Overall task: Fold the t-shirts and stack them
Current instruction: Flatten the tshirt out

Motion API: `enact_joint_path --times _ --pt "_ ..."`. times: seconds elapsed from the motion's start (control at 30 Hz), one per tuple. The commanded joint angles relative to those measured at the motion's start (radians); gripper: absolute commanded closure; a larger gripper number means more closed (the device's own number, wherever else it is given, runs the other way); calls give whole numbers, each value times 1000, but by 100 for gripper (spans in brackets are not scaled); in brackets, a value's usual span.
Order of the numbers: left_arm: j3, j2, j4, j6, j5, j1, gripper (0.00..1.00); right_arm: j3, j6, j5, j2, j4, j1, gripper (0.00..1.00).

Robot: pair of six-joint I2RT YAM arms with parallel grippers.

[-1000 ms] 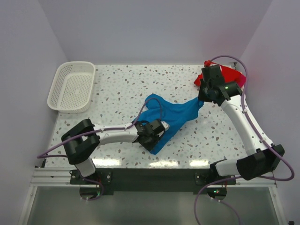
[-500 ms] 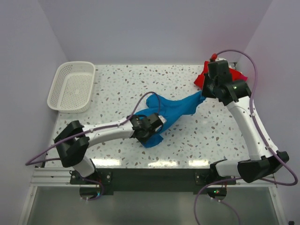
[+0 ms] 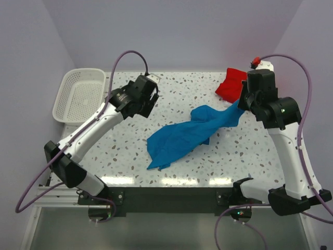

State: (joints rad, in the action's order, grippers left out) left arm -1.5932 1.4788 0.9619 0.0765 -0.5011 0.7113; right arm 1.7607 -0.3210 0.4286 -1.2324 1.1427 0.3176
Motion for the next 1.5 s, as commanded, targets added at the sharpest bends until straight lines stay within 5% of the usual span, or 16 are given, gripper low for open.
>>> enact_joint_path --times 0.0,0.17,0.27,0.7,1.47 --pt "-10 90 58 66 24 -13 20 -139 -18 6 25 14 -5 100" --pt "232 -47 -138 60 399 175 18 -326 -79 -62 56 -66 -5 100" --pt "360 -112 -173 164 496 198 18 -389 -98 -88 41 -110 -5 100" --pt "705 -213 -129 462 401 249 24 -455 -118 -145 -33 -215 -18 100" --pt "751 -54 -298 447 395 249 51 -487 -127 -159 14 -198 -29 100"
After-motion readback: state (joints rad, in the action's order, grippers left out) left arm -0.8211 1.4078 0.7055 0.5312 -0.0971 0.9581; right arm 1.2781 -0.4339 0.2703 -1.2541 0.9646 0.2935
